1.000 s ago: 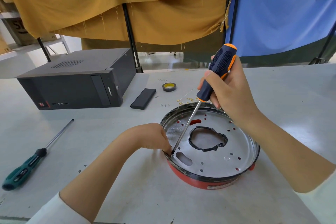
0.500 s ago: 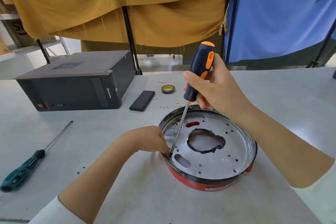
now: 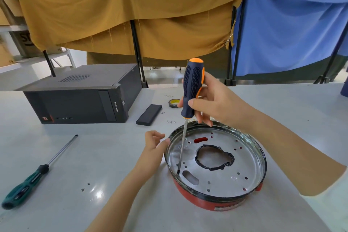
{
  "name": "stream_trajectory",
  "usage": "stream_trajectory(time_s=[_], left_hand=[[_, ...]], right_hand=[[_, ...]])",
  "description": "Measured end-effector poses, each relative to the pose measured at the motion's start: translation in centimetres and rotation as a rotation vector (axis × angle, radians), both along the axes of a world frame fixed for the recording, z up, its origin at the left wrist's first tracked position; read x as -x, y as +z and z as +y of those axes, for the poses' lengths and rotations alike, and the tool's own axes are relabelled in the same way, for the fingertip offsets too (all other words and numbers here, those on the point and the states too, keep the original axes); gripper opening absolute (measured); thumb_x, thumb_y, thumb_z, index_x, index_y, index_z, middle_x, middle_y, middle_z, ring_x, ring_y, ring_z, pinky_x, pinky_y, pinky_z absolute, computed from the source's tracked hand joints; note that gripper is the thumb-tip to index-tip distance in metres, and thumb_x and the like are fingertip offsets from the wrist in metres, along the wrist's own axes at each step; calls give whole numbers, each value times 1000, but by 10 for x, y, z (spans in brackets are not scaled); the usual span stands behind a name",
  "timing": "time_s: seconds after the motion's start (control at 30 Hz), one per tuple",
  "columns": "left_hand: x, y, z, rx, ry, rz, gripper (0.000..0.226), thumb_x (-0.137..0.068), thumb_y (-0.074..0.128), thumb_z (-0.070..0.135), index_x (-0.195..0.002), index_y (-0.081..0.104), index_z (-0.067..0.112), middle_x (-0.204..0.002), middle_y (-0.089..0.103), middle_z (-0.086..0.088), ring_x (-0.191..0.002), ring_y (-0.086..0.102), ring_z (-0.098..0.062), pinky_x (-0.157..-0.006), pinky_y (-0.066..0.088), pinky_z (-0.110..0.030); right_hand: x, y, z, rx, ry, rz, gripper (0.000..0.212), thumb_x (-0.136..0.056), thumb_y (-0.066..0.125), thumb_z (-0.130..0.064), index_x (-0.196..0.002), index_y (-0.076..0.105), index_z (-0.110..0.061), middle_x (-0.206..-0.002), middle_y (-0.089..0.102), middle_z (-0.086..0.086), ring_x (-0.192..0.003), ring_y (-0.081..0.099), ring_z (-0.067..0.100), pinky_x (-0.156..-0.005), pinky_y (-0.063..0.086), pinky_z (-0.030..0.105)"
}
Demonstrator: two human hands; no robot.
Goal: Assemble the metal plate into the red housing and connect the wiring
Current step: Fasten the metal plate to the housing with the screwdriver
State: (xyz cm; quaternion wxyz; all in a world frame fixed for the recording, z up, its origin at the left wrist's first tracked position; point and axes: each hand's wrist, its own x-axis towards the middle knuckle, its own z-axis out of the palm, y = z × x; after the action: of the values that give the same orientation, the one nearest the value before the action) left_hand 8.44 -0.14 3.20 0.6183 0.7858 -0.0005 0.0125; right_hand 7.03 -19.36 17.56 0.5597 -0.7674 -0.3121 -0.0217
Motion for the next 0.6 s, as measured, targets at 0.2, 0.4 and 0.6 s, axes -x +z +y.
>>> stream_trajectory(time_s=[0.2, 0.4, 0.6], left_hand=[[-13, -34, -19, 355, -43, 73, 28, -101, 47, 17, -125, 54, 29, -124, 65, -3, -109, 66, -21, -95, 52, -39], [-25, -46, -20, 241, -72, 33, 30, -104, 42, 23, -126, 59, 13, -121, 69, -9, -112, 66, -22, -98, 51, -42], [-30, -52, -18, 209, -86, 4, 28, -103, 43, 22, -123, 61, 13, -116, 71, -6, -108, 68, -19, -90, 54, -31]], right_hand=[[2, -2, 0, -26, -16, -13, 33, -84, 65, -19, -112, 47, -23, -89, 69, 2, -54, 58, 18, -41, 45, 26], [1, -10, 8, -10, -122, -102, 35, -82, 72, -27, -105, 47, -33, -78, 61, -13, -69, 62, 3, -56, 47, 10], [-3, -11, 18, -206, 57, 128, 48, -79, 63, -16, -117, 36, -30, -109, 66, -3, -102, 65, 15, -89, 52, 32]])
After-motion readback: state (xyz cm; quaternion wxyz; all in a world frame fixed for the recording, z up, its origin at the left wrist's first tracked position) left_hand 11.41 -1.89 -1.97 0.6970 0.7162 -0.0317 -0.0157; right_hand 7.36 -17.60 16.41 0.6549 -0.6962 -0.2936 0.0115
